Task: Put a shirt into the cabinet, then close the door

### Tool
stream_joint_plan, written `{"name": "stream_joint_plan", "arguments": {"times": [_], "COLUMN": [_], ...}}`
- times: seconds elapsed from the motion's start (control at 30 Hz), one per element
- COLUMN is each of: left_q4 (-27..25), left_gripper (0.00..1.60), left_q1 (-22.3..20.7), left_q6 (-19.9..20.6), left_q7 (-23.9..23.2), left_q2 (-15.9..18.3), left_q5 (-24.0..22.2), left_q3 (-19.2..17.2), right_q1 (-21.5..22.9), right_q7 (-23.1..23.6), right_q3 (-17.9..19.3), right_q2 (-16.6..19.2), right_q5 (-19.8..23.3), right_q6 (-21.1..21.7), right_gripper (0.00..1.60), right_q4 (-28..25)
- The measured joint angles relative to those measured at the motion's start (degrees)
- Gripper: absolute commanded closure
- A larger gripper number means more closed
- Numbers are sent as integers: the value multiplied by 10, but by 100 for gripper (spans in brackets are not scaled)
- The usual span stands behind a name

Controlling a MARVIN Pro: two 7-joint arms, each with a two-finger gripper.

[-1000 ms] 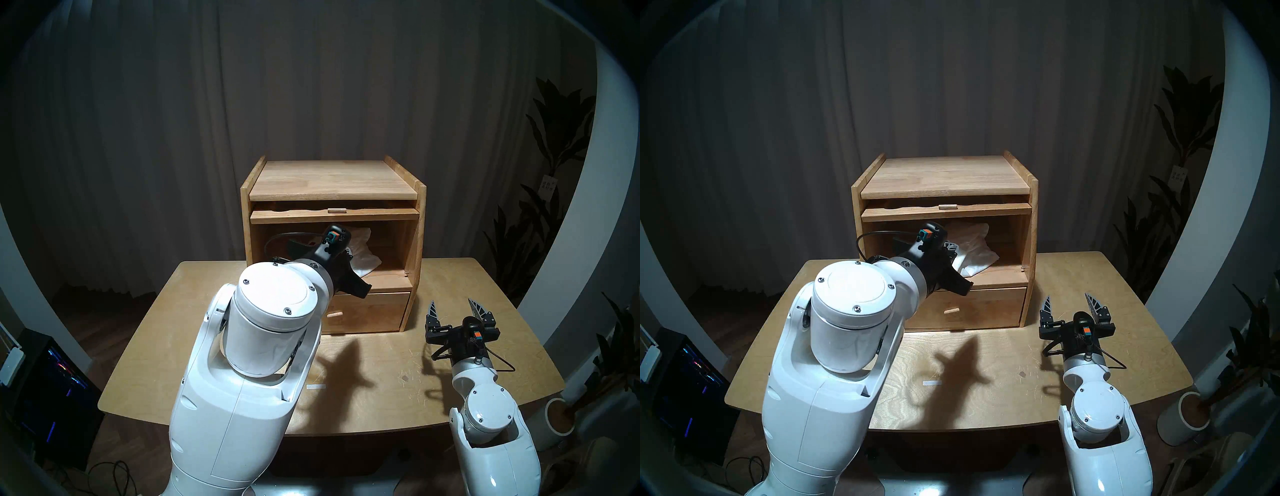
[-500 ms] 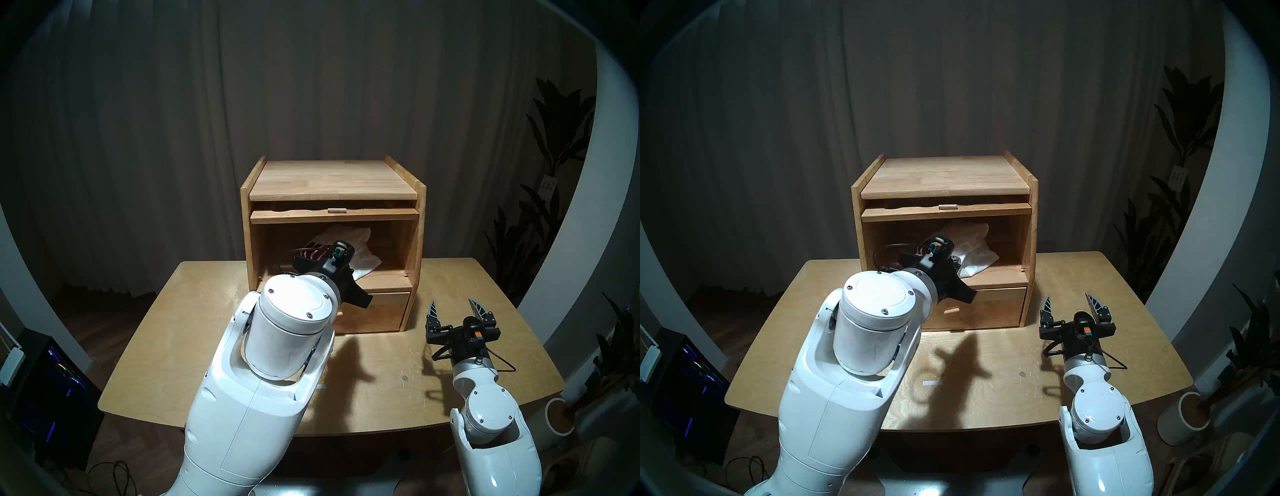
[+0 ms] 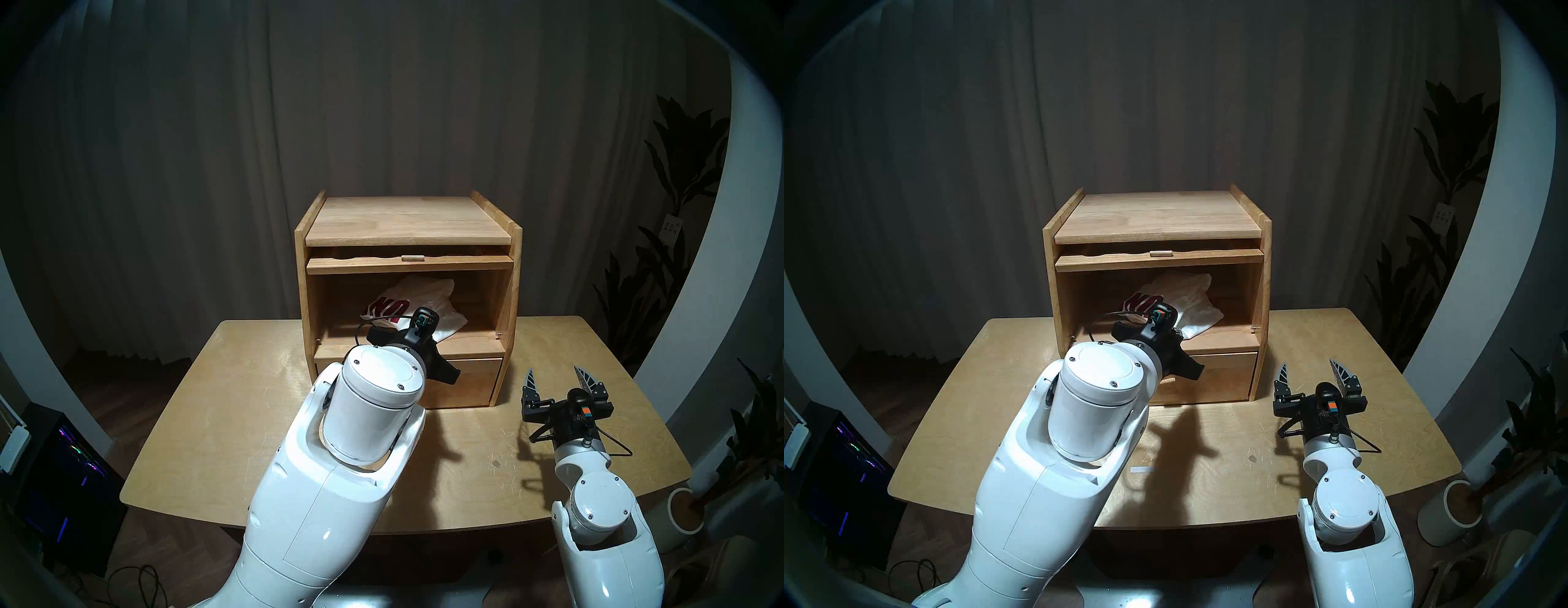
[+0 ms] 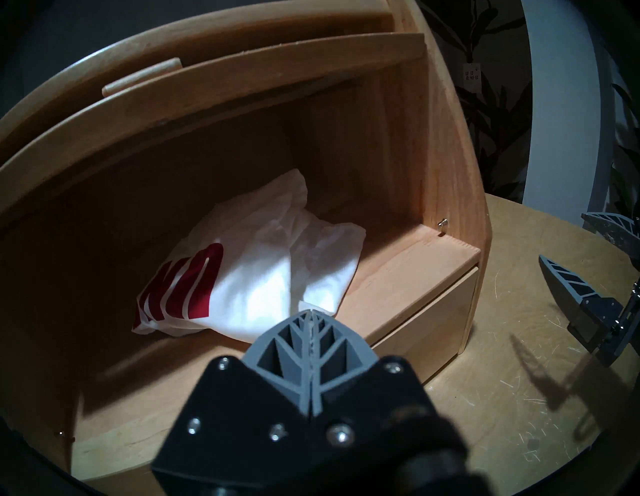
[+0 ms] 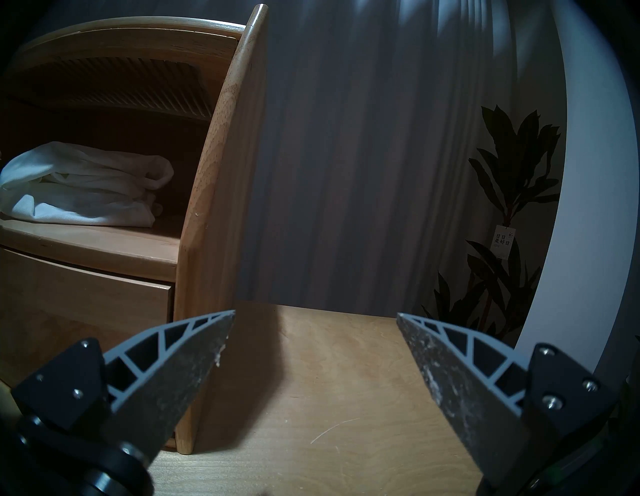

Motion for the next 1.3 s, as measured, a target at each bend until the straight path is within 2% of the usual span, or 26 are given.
{"name": "stream_joint_plan", "arguments": {"times": [0.6, 1.0, 1.3], "left_q4": [93, 165, 204], "left_gripper": [160, 160, 160], "left_q1": [-53, -99, -142], "left_q6": [0, 0, 0], "left_q7": [142, 245, 299], "left_q2": [-33, -56, -85], "left_q5": [-87, -178, -222], "left_q3": [-14, 20, 19], "right_q1": [-2, -3, -3], "right_q7": [0, 0, 0], "right_q3": [0, -1, -1], "right_q2": [1, 2, 3], "right_q5": [0, 1, 1], "right_q6": [0, 0, 0], "right_gripper": [0, 0, 0], "right_q4": [-2, -3, -3]}}
